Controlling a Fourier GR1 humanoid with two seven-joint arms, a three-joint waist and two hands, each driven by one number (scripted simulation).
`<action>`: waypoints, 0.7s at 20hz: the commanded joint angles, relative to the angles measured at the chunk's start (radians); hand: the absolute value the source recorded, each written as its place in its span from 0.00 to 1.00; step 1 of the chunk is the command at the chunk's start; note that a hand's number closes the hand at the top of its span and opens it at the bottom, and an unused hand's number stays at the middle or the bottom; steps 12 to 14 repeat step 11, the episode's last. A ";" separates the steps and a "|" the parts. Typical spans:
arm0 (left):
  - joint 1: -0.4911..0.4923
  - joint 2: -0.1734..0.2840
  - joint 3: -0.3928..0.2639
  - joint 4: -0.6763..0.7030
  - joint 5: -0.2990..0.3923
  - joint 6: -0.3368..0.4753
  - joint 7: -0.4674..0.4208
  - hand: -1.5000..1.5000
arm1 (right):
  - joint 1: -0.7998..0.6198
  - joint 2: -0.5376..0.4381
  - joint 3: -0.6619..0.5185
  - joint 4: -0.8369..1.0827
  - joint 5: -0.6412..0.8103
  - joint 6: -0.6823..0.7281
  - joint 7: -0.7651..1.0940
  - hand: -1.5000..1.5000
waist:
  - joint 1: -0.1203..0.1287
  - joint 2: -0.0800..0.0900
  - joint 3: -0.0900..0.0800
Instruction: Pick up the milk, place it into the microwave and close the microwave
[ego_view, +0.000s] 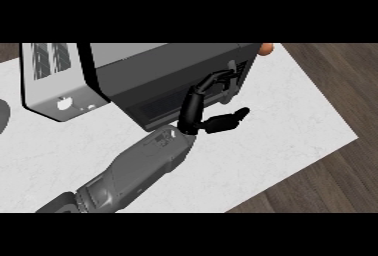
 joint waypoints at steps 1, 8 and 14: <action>-0.064 0.002 -0.029 0.162 -0.023 0.044 0.102 0.00 | -0.006 -0.008 -0.001 0.000 -0.017 -0.002 0.012 0.00 | 0.005 0.009 0.009; -0.097 0.048 -0.038 0.232 -0.039 0.107 0.163 0.00 | 0.019 -0.019 -0.020 0.004 -0.026 -0.008 0.015 0.00 | 0.045 -0.006 0.012; -0.104 0.042 -0.051 0.246 -0.042 0.108 0.177 0.00 | 0.017 -0.032 -0.029 -0.001 -0.032 -0.007 0.019 0.00 | 0.052 -0.003 0.011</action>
